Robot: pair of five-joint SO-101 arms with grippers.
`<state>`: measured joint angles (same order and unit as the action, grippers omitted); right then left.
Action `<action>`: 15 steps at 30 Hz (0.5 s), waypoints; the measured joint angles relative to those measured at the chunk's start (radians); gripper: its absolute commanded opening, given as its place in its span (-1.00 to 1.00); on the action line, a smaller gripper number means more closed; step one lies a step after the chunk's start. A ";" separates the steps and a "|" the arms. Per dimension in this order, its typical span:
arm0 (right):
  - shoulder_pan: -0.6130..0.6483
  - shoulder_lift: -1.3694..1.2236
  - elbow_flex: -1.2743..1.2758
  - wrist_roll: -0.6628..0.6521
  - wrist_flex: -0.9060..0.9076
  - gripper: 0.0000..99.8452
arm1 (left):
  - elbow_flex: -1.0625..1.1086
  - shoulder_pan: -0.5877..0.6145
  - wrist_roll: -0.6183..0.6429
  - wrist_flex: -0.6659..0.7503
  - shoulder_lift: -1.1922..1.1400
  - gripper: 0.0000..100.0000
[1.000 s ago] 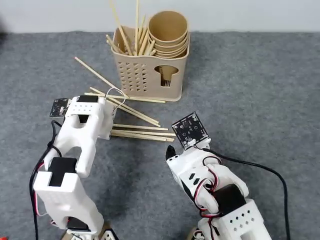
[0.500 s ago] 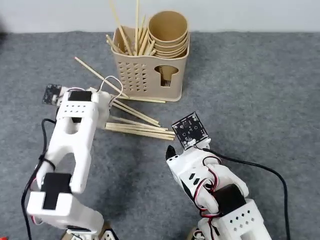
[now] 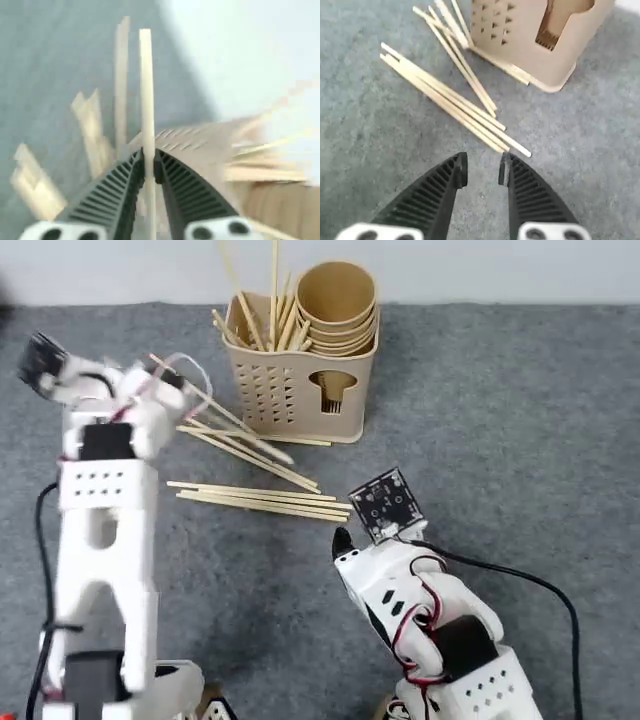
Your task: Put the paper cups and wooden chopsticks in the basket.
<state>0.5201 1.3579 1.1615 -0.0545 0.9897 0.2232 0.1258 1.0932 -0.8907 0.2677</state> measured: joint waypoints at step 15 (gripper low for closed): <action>0.000 0.324 0.196 0.000 0.000 -0.77 | -0.006 -0.015 -0.480 0.848 0.011 -0.97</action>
<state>0.5201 1.6817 1.3579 -0.0545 0.9897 0.2171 0.1105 0.6130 -0.0422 0.2785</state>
